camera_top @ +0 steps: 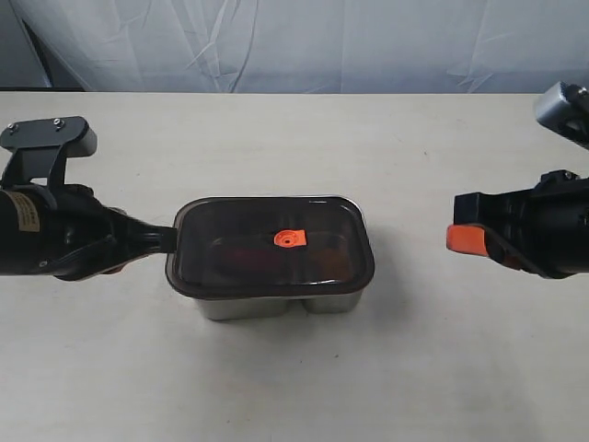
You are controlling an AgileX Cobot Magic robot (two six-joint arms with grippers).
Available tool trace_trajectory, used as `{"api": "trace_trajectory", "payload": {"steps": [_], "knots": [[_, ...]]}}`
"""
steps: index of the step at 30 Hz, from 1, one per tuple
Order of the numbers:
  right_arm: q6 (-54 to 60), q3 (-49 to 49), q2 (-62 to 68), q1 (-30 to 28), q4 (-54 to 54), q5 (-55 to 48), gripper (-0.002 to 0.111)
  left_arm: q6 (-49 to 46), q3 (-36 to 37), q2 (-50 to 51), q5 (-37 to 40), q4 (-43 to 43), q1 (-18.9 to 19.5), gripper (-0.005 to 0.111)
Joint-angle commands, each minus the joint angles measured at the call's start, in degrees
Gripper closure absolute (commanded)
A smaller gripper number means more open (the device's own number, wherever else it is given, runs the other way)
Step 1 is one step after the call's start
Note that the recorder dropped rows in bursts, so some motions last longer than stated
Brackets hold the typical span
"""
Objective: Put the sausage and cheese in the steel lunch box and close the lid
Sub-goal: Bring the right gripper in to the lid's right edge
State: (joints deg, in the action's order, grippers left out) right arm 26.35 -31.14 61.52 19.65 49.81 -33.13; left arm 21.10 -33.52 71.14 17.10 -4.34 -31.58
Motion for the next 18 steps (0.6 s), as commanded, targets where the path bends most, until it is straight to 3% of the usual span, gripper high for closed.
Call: {"api": "trace_trajectory", "payload": {"steps": [1,4,9,15,18], "knots": [[8.1,0.4,2.9,-0.2,9.3,0.5,0.108,-11.3,-0.3,0.1,-1.5,-10.8,0.1,0.106],[15.9,0.4,5.8,-0.2,18.4,-0.6,0.108,-18.2,-0.3,0.2,-2.0,-16.6,0.1,0.106],[22.7,0.4,10.4,0.5,25.2,-2.3,0.108,-18.7,-0.3,4.3,-2.5,-16.8,0.1,0.106],[23.6,0.4,15.4,11.0,28.0,6.8,0.108,-18.7,-0.3,8.5,-3.9,-16.4,0.1,0.106],[23.6,0.4,16.2,13.3,28.9,9.7,0.108,-18.7,-0.3,9.6,-4.0,-16.1,0.1,0.106]]}}
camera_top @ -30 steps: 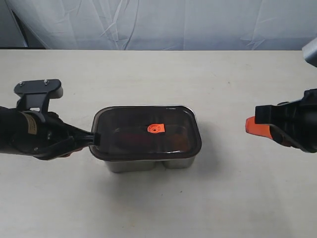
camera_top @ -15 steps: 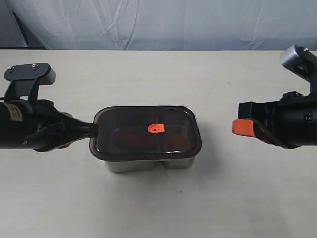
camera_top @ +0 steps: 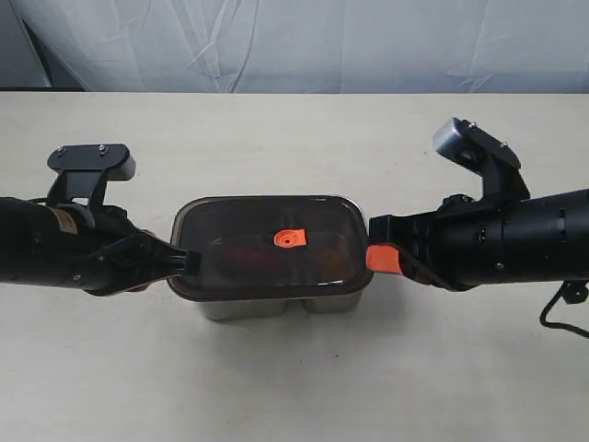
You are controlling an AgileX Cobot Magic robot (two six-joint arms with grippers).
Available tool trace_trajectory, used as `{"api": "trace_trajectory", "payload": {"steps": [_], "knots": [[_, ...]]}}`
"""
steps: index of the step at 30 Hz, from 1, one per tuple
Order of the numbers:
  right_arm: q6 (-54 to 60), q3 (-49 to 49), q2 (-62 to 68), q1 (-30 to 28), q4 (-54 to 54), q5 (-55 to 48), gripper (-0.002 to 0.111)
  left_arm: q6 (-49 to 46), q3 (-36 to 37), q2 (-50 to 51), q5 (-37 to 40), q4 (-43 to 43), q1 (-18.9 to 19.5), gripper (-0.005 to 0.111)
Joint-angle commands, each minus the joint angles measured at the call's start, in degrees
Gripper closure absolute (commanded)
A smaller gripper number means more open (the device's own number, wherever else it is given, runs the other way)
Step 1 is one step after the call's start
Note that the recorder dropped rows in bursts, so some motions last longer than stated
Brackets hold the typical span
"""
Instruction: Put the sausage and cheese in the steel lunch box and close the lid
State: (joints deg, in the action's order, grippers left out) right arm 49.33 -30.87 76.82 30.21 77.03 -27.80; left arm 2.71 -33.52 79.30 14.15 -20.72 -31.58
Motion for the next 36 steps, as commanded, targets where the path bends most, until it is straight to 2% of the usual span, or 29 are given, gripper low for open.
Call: {"api": "trace_trajectory", "payload": {"steps": [1,28,36], "knots": [[0.7,0.1,1.2,3.3,1.7,4.9,0.108,-0.3,-0.3,1.7,-1.1,0.2,0.1,0.106],[0.8,0.1,1.8,4.0,2.5,9.3,0.108,-0.5,-0.3,1.7,-1.9,0.8,0.1,0.106],[1.2,0.1,1.8,7.9,2.5,14.6,0.108,-0.5,-0.3,1.7,-1.8,0.8,0.1,0.106]]}}
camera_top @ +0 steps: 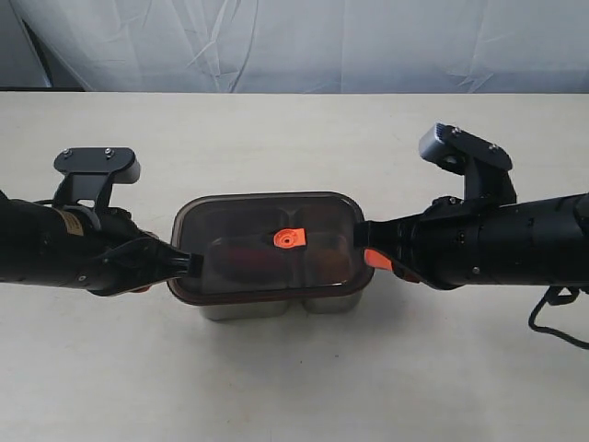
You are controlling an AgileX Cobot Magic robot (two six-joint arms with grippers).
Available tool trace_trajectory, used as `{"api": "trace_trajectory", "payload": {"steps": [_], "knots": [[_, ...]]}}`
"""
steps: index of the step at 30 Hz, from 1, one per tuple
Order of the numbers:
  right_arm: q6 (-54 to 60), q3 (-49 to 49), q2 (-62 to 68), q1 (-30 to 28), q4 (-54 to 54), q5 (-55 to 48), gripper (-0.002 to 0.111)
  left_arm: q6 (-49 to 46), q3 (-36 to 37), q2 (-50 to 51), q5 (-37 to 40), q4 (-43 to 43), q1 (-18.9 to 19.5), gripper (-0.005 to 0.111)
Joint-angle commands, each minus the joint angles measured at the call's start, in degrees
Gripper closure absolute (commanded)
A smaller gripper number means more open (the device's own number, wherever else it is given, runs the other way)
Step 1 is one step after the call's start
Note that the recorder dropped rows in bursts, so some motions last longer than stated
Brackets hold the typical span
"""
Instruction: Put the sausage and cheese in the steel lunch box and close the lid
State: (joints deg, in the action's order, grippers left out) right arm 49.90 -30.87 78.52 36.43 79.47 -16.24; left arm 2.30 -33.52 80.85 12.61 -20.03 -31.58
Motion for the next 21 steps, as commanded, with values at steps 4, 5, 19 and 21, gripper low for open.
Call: {"api": "trace_trajectory", "payload": {"steps": [4,5,19,21], "knots": [[0.6,0.1,1.1,3.3,0.1,6.1,0.108,0.0,-0.3,0.1,-0.2,0.1,0.1,0.106],[0.6,0.0,1.6,3.6,0.1,6.5,0.108,0.0,-0.3,0.1,-0.2,0.1,0.1,0.106],[0.7,-2.6,8.4,3.6,-0.1,7.0,0.108,0.0,-0.3,0.1,0.2,0.4,0.1,0.106],[0.7,-2.6,9.2,3.6,-0.1,7.0,0.108,0.0,-0.3,0.1,0.3,0.4,0.1,0.106]]}}
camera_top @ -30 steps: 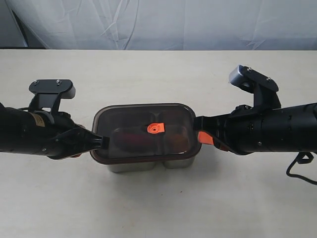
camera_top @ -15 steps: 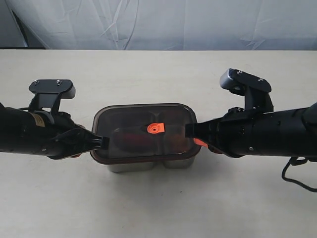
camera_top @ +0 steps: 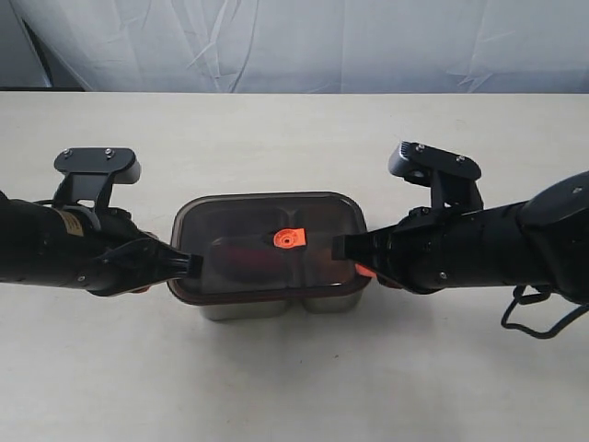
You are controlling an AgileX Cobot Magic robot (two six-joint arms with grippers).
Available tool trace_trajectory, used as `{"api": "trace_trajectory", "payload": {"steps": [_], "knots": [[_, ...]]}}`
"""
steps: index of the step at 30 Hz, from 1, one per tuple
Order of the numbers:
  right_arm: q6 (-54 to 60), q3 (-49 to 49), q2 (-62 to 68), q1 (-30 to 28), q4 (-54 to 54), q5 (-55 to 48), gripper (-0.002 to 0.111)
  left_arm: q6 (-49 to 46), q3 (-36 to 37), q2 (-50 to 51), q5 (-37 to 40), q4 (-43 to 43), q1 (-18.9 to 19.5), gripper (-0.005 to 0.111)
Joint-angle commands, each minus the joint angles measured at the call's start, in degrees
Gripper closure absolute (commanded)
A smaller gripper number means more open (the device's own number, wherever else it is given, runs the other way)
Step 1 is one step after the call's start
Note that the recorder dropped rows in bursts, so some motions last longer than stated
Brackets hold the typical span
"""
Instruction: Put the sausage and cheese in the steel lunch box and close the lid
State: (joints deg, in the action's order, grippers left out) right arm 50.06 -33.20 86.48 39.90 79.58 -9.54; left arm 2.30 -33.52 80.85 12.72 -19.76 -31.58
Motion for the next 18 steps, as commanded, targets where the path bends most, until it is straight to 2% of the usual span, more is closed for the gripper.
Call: {"api": "trace_trajectory", "payload": {"steps": [1,12,18], "knots": [[0.5,-0.2,1.7,0.2,-0.2,0.3,0.108,0.0,-0.3,0.1,0.2,0.1,0.1,0.106],[0.5,-0.2,2.4,0.2,-0.3,0.3,0.108,0.0,-0.3,-0.3,0.5,1.6,0.1,0.106],[0.5,-0.2,2.4,0.2,-0.7,-0.4,0.108,0.0,-0.3,-5.1,0.1,2.7,0.1,0.106]]}}
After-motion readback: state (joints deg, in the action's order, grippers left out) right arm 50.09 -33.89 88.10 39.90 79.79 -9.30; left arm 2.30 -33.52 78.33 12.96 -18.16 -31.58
